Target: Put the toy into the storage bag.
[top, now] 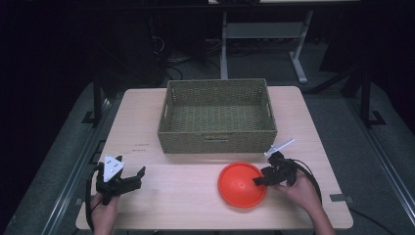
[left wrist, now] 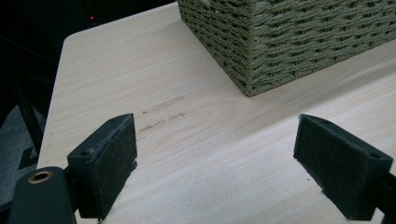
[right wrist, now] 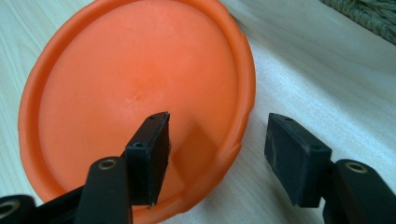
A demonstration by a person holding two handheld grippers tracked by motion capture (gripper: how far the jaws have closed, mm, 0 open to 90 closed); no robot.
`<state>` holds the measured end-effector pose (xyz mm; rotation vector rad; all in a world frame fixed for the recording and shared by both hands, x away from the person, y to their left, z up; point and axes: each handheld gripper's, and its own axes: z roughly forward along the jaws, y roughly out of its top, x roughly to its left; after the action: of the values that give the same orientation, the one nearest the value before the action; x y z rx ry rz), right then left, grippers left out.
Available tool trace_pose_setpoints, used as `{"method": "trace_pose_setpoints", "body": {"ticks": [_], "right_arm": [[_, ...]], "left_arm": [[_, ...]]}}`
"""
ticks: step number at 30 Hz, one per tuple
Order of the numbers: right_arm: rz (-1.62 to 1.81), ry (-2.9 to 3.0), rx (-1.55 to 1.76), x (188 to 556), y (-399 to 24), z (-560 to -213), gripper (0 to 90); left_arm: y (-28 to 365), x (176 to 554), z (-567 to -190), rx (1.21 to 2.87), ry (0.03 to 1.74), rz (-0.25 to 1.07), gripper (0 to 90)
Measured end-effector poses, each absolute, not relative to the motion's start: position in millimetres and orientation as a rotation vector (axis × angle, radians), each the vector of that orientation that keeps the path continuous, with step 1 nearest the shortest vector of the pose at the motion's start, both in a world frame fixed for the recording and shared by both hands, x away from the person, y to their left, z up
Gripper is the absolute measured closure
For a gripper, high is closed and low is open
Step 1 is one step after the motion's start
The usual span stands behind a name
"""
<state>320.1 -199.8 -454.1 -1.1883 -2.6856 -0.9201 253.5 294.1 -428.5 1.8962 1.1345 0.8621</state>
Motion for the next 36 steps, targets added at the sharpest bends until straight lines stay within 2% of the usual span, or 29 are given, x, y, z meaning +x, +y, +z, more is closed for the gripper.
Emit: {"method": "trace_pose_setpoints", "body": {"ticks": [17,28,36], "right_arm": [[-0.977,-2.629,-1.202,319.5,-206.3,-449.6,71.6],[-1.082,-2.62,-1.194,312.6,-205.9,-432.0,80.2],[-1.125,-2.599,-1.199,308.9,-206.2,-425.4,81.4]], "left_arm": [[294.0,252.3,-426.7,1.879,1.131,0.882,12.8],[294.7,250.3,-425.4,1.88,1.13,0.9,12.8],[294.6,249.2,-425.2,1.881,1.119,0.914,12.8]]}}
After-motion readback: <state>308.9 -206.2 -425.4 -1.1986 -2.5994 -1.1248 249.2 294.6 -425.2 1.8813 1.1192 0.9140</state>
